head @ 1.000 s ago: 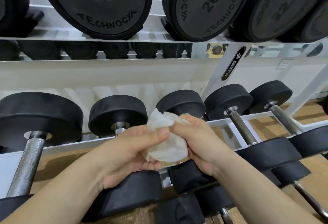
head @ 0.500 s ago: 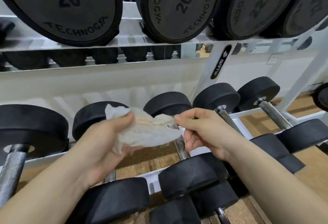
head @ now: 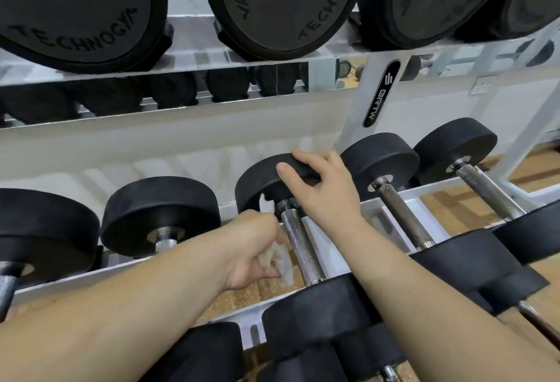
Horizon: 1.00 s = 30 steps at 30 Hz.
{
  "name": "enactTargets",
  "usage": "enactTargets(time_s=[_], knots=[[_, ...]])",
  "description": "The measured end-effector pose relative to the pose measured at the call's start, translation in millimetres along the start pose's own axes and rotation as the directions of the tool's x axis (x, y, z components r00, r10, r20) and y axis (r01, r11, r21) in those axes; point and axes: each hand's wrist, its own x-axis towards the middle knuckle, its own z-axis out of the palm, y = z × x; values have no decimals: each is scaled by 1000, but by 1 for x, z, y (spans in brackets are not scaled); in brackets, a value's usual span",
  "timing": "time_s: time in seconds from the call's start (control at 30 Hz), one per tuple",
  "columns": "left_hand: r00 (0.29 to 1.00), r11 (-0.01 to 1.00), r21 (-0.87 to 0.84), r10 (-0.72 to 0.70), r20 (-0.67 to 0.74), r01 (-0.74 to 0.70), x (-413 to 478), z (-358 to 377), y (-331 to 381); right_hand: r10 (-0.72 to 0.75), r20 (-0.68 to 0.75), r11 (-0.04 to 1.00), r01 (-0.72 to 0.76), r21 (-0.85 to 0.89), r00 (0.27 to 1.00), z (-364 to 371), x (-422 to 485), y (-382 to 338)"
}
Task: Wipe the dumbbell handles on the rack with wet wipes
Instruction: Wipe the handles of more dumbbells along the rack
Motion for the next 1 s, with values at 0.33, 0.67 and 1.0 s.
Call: enactTargets(time_s=[0.33,0.67,1.0], knots=[[990,928,-354,80,-112,-115,53,32,-1,-59,-98,998,61,16,993,13,4,18],[999,993,-113,38,19,-35,39,29,-3,-62,-96,996,67,51,993,14,5,23],[997,994,-81,73,10,-72,28,42,-2,-58,-70,998,60,34,996,12,6,24]])
